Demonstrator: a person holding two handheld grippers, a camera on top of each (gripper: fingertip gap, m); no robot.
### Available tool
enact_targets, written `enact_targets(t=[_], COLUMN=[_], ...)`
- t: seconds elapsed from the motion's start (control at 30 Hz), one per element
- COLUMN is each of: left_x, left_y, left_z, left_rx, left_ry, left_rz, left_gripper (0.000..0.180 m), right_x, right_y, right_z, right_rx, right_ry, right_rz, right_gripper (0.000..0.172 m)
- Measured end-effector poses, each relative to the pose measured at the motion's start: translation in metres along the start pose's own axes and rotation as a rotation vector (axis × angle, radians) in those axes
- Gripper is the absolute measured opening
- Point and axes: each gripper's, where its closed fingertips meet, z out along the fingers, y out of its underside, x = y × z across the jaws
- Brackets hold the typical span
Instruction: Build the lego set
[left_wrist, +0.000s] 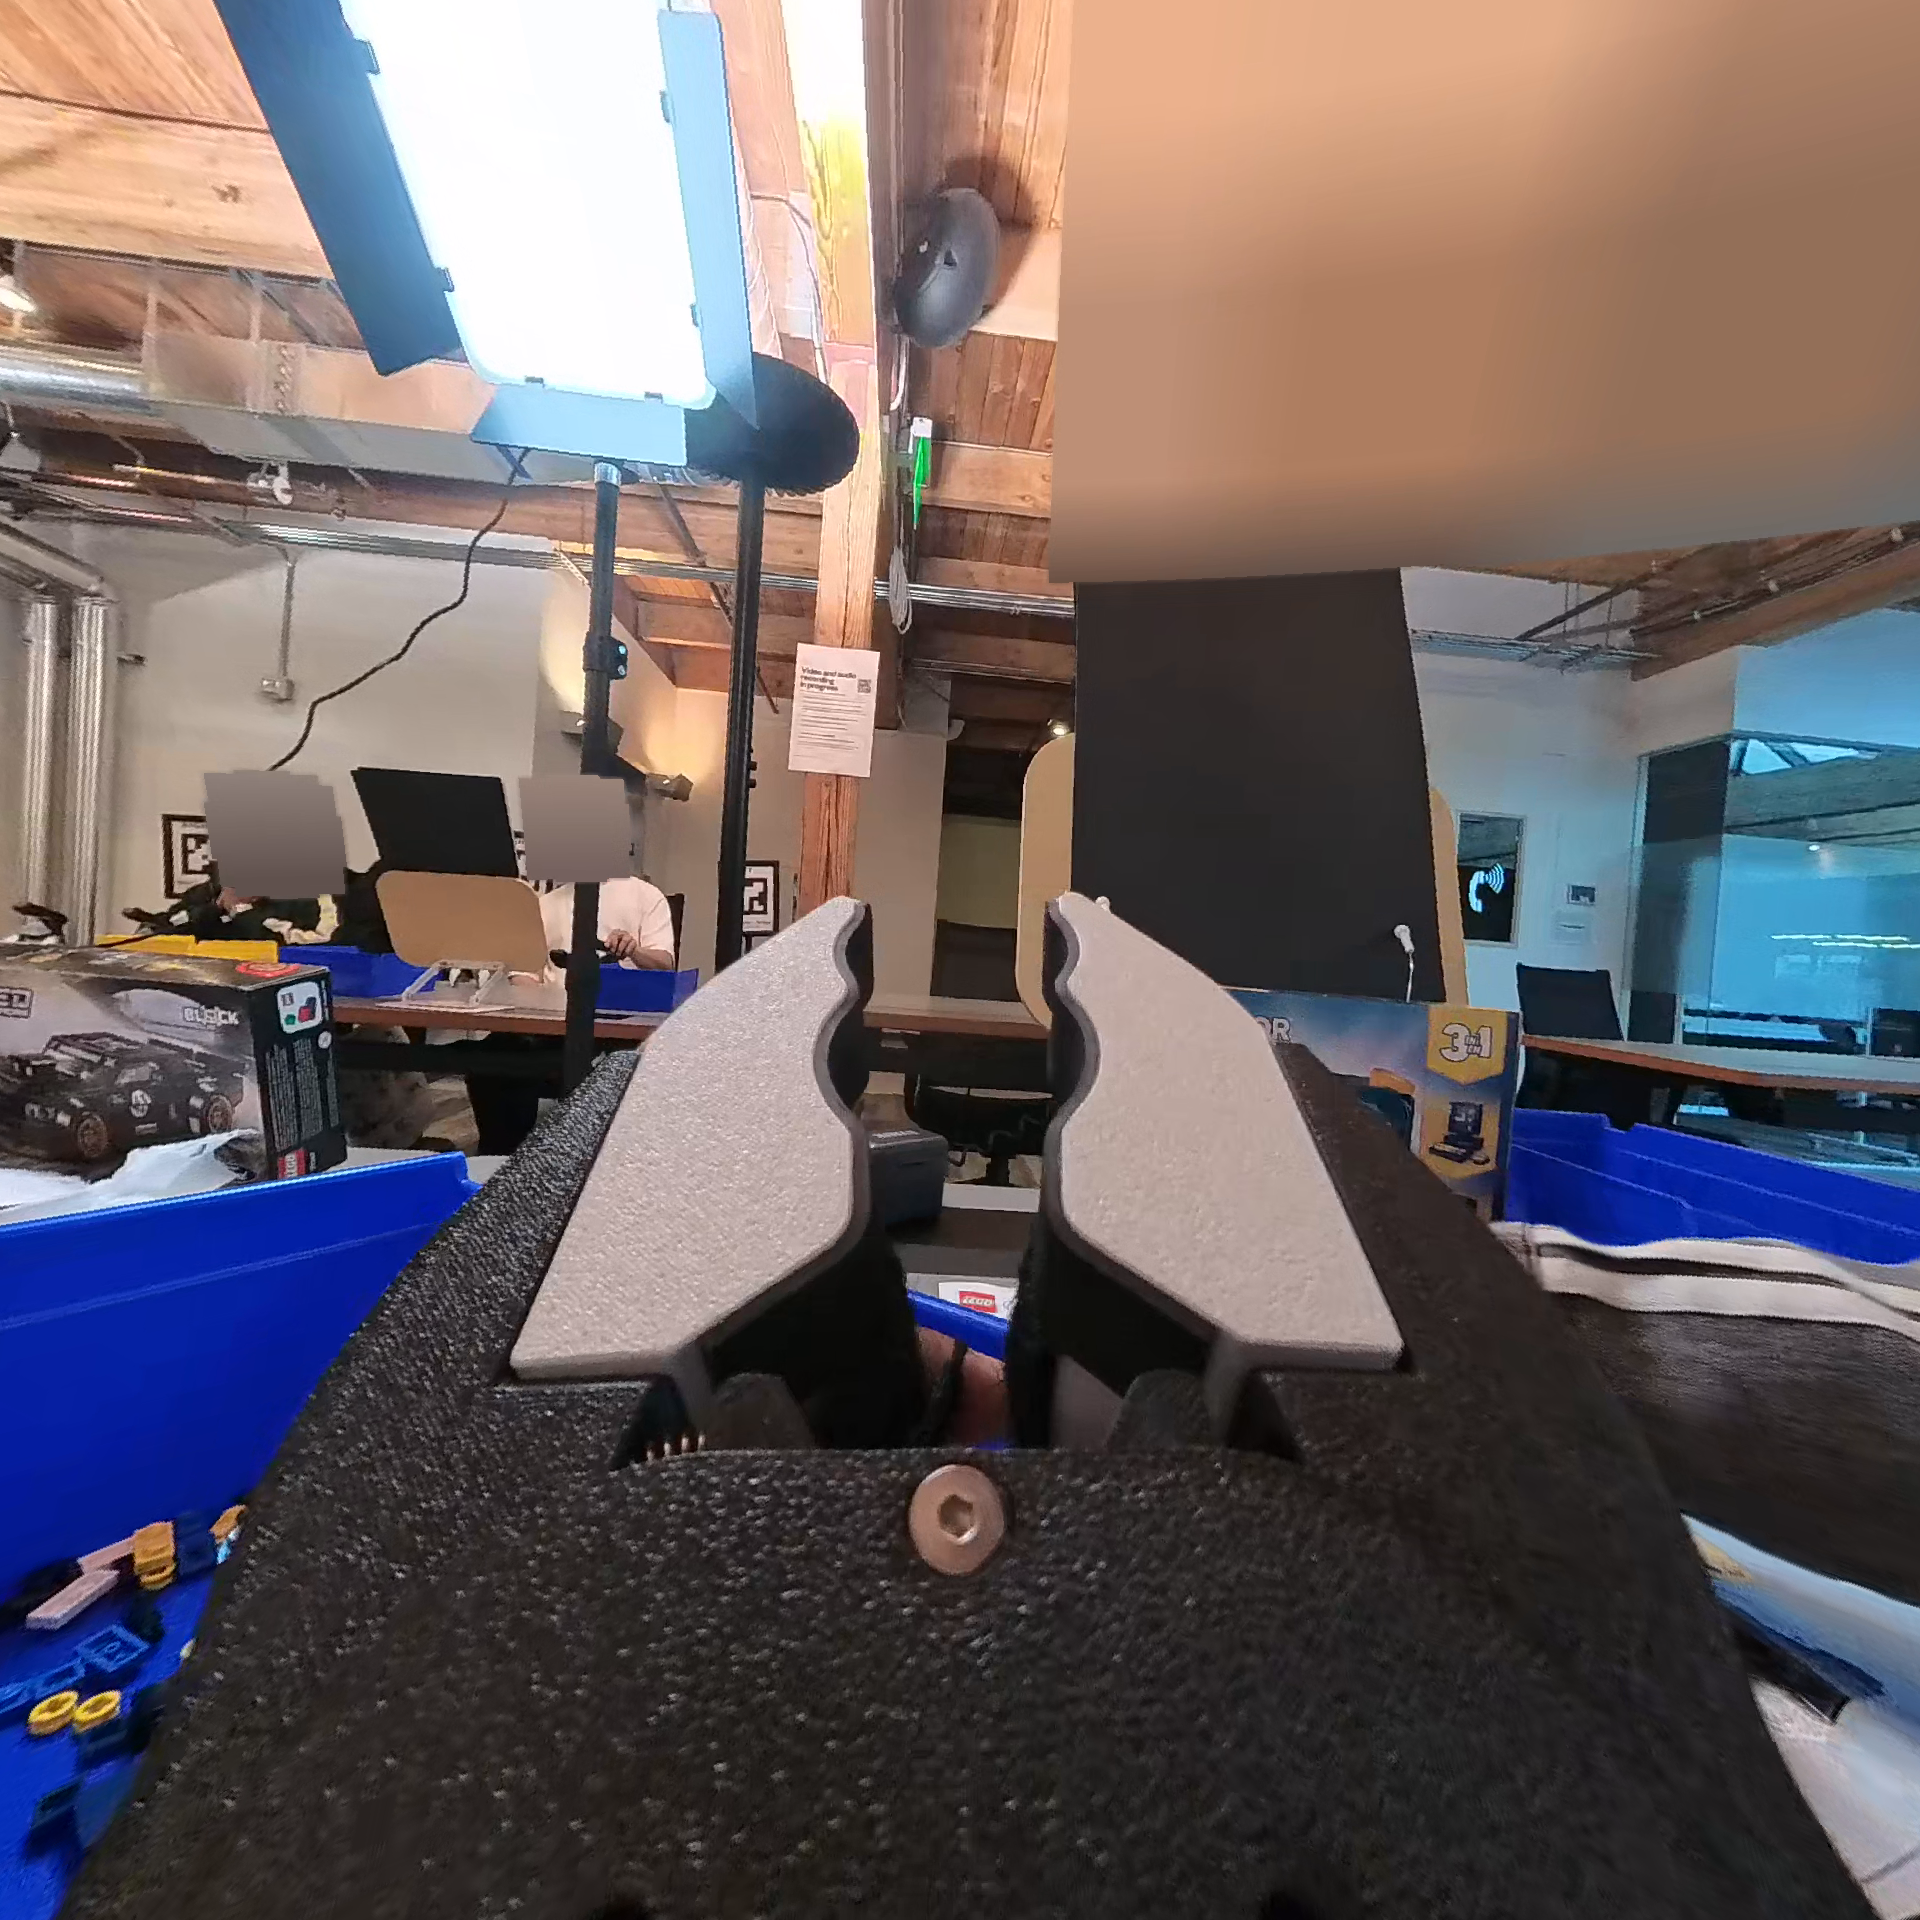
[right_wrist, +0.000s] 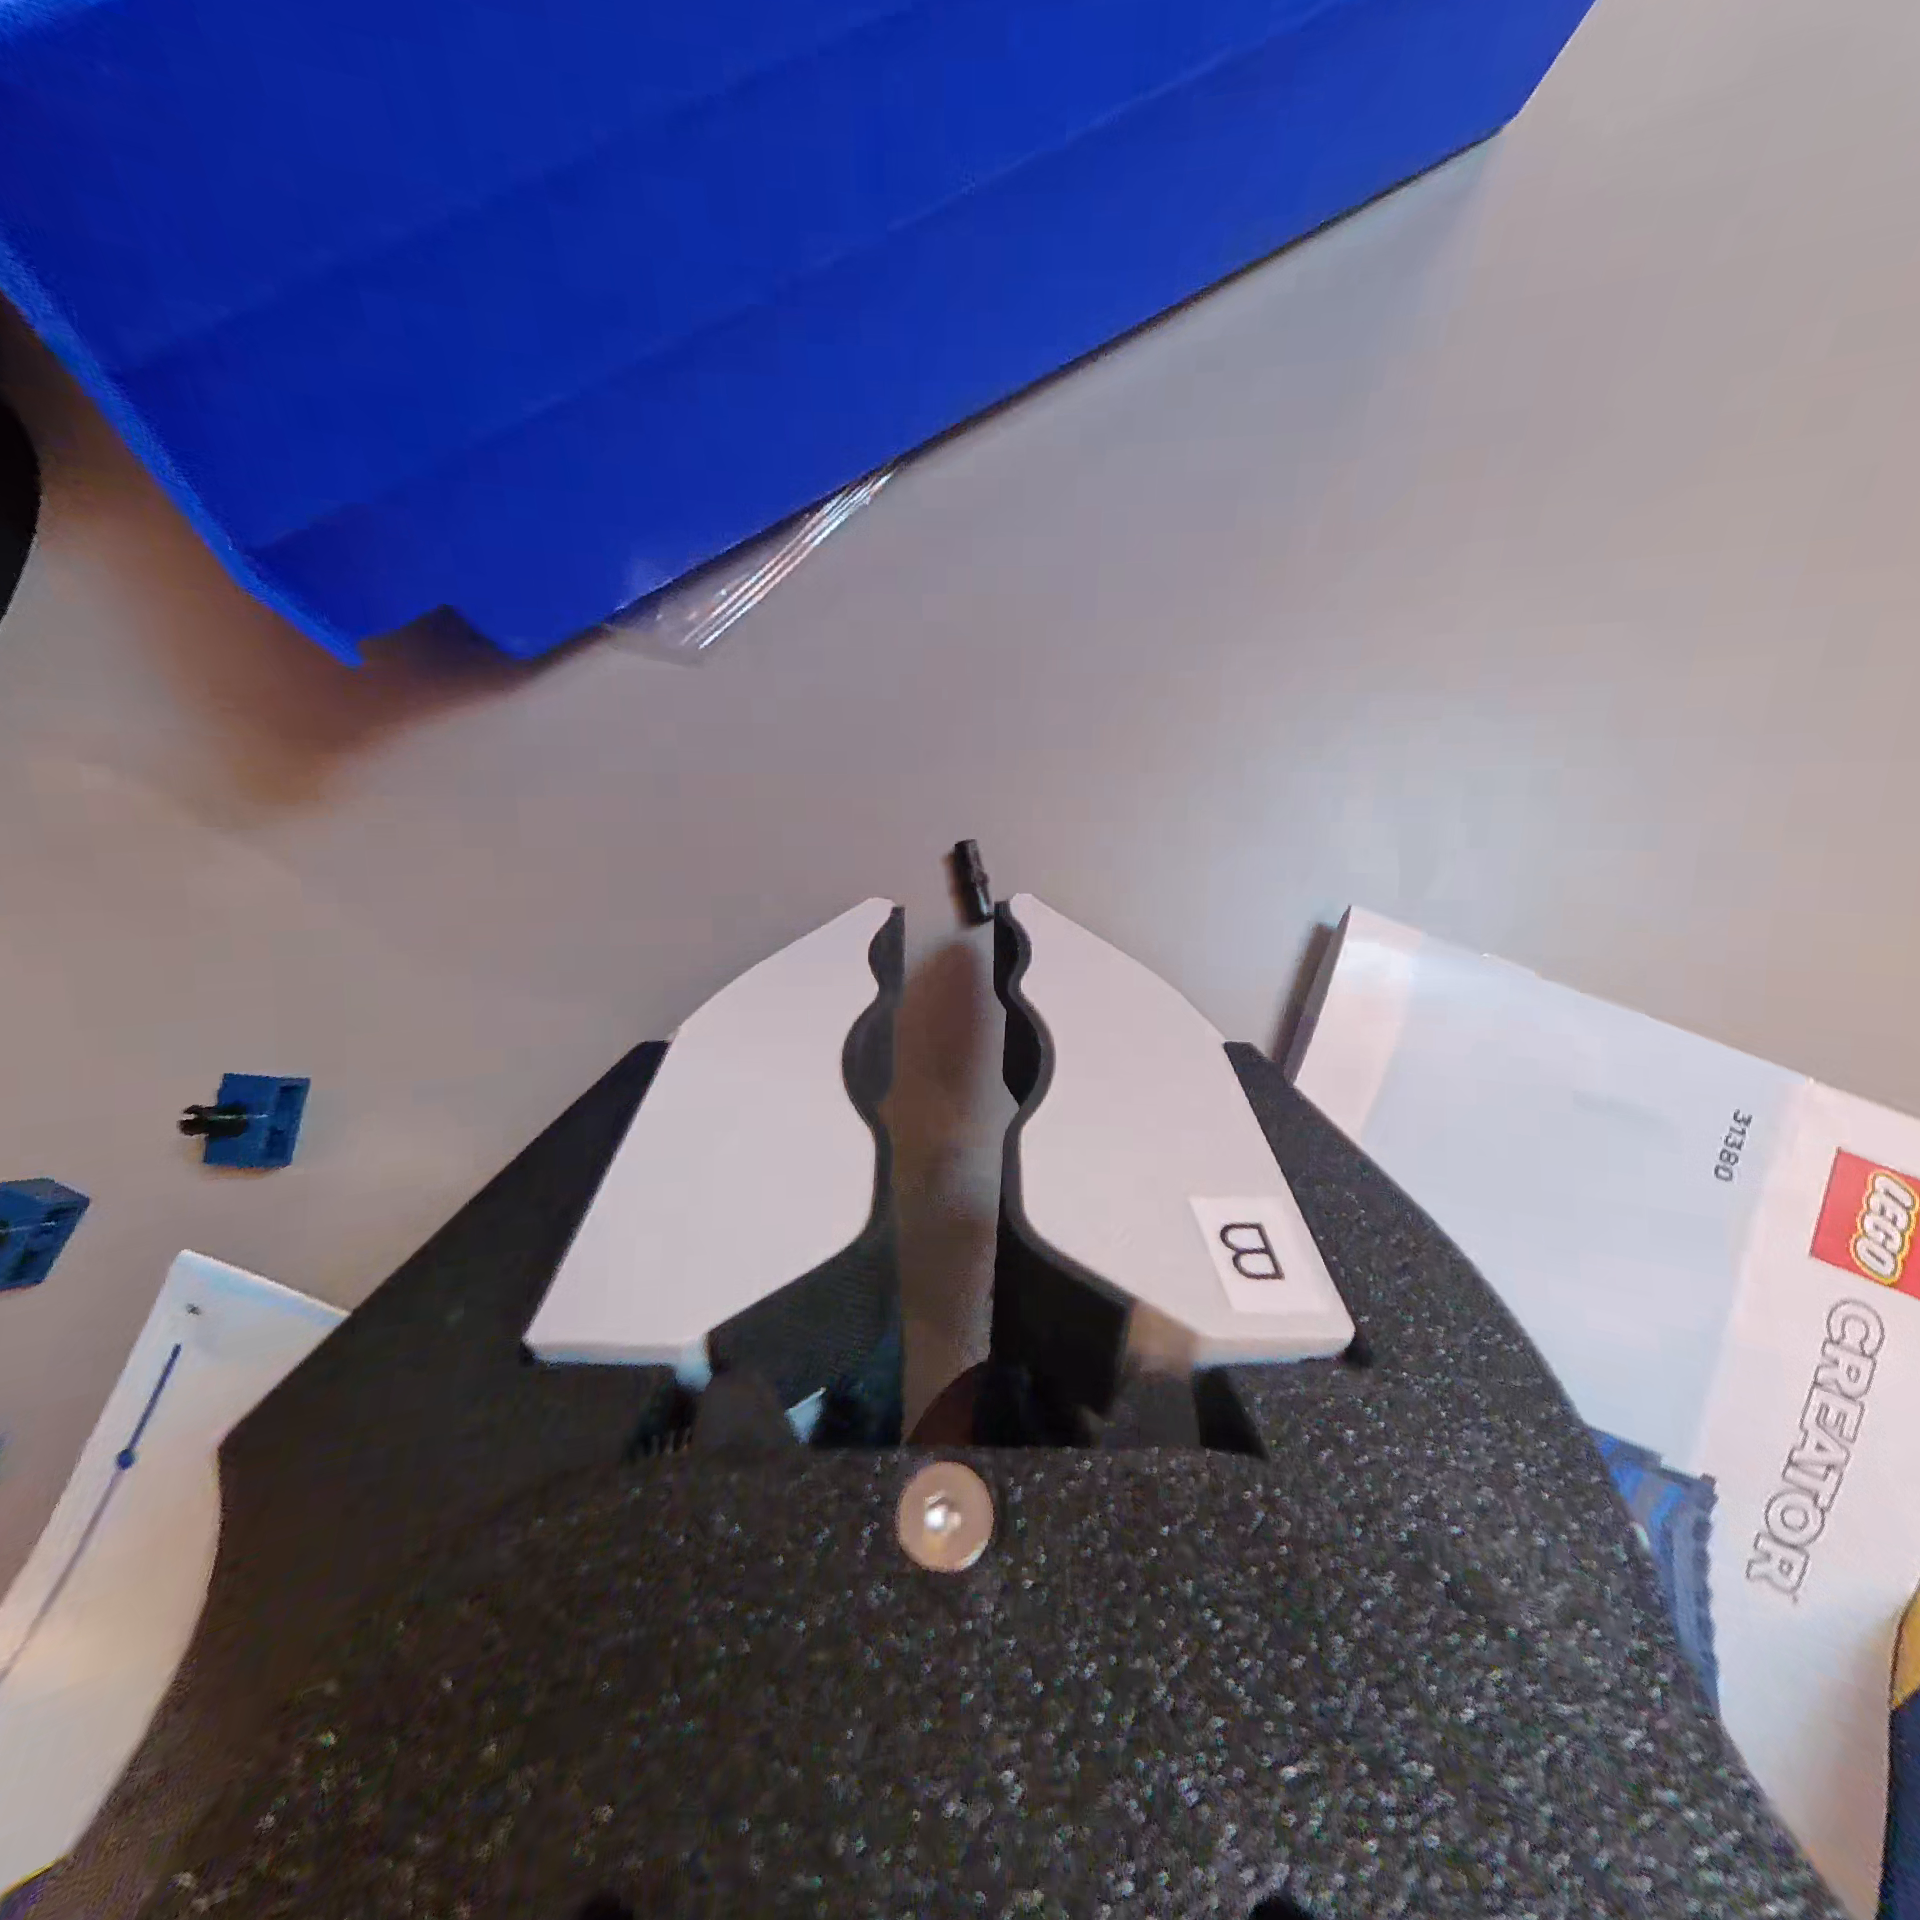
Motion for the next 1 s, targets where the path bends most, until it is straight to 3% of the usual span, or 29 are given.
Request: enact_targets(t=[0.13, 0.27, 0.37, 0.47, 0.57, 0.7, 0.83, 1.0], left_x=[0.0, 0.004, 0.01, 0.037, 0.064, 0.108, 0.149, 0.175], left_y=[0.001, 0.005, 0.009, 0.024, 0.038, 0.049, 0.048, 0.043], left_z=[0.0, 0.001, 0.002, 0.006, 0.006, -0.005, -0.023, -0.038], left_rx=[-0.003, -0.02, -0.037, -0.126, -0.234, -0.377, -0.492, -0.57], left_ry=[0.002, 0.018, 0.056, 0.228, 0.388, 0.644, 0.877, 1.005], left_rz=[0.002, 0.005, -0.003, -0.108, -0.313, -0.583, -0.708, -0.761], left_gripper=[0.031, 0.031, 0.03, 0.029, 0.027, 0.022, 0.023, 0.023], right_x=[0.003, 0.005, 0.001, -0.017, -0.053, -0.114, -0.154, -0.17], right_y=[0.002, 0.001, 0.0, -0.023, -0.05, -0.071, -0.072, -0.066], right_z=[0.009, 0.012, 0.0, -0.039, -0.094, -0.146, -0.16, -0.162], right_rx=[-0.001, 0.03, 0.03, 0.139, 0.216, 0.219, 0.134, 0.067], right_ry=[-0.046, -0.051, -0.009, 0.114, 0.311, 0.508, 0.634, 0.705], right_rz=[0.018, 0.02, -0.048, -0.169, -0.382, -0.617, -0.756, -0.819], right_gripper=[0.019, 0.005, 0.004, 0.004, 0.004, 0.004, 0.004, 0.004])
